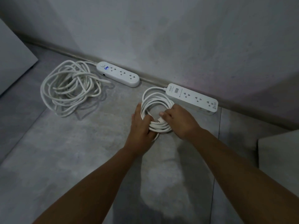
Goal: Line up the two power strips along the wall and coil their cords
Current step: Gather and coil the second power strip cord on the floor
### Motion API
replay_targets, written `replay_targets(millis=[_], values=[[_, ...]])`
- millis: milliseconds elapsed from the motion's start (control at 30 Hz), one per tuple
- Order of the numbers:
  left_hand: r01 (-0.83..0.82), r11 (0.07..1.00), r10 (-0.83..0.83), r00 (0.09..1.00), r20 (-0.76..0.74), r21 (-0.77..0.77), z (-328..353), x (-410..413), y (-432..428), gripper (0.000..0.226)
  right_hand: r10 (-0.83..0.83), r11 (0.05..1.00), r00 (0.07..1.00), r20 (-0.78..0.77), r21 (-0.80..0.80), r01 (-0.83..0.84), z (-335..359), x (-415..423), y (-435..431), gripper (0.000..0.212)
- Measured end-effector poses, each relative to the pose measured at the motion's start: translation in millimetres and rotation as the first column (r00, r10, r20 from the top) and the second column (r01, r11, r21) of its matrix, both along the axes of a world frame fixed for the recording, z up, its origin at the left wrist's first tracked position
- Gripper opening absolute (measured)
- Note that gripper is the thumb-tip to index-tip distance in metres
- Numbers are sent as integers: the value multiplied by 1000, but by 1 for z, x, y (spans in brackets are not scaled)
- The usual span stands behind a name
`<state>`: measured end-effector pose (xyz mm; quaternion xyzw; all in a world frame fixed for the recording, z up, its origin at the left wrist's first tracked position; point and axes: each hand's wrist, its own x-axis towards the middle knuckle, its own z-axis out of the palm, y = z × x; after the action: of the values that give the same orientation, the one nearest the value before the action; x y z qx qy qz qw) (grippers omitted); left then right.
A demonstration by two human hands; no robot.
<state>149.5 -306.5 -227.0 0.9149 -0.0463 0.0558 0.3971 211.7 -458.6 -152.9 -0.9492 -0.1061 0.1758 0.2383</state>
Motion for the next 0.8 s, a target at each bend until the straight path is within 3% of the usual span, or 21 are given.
replay_targets(millis=[133, 200, 267, 467, 567, 700, 800], values=[[-27, 999, 25, 998, -65, -32, 1, 5, -3, 23, -45, 998, 999, -22, 41, 45, 8, 1, -4, 34], [-11, 1000, 10, 996, -84, -19, 4, 5, -2, 33, -136, 965, 985, -109, 209, 157, 1, 0, -2, 26], [16, 998, -12, 996, -91, 54, 6, 7, 1, 39, -200, 923, 967, -156, 300, 240, -8, -2, 2, 32], [12, 933, 25, 995, -98, 361, 10, 1, -7, 48, -148, 970, 988, 34, 199, 139, -25, -3, -5, 32], [153, 868, -37, 969, -245, 473, 15, 1, -9, 61, -101, 979, 993, 61, 185, 88, -24, -1, -12, 31], [291, 883, -140, 911, -387, 367, 28, 12, 8, 80, 138, 989, 933, 333, -93, -113, -19, -1, -15, 34], [298, 896, -170, 915, -366, 329, 31, 12, 15, 94, 82, 996, 929, 362, -52, -67, -13, -4, -18, 34]])
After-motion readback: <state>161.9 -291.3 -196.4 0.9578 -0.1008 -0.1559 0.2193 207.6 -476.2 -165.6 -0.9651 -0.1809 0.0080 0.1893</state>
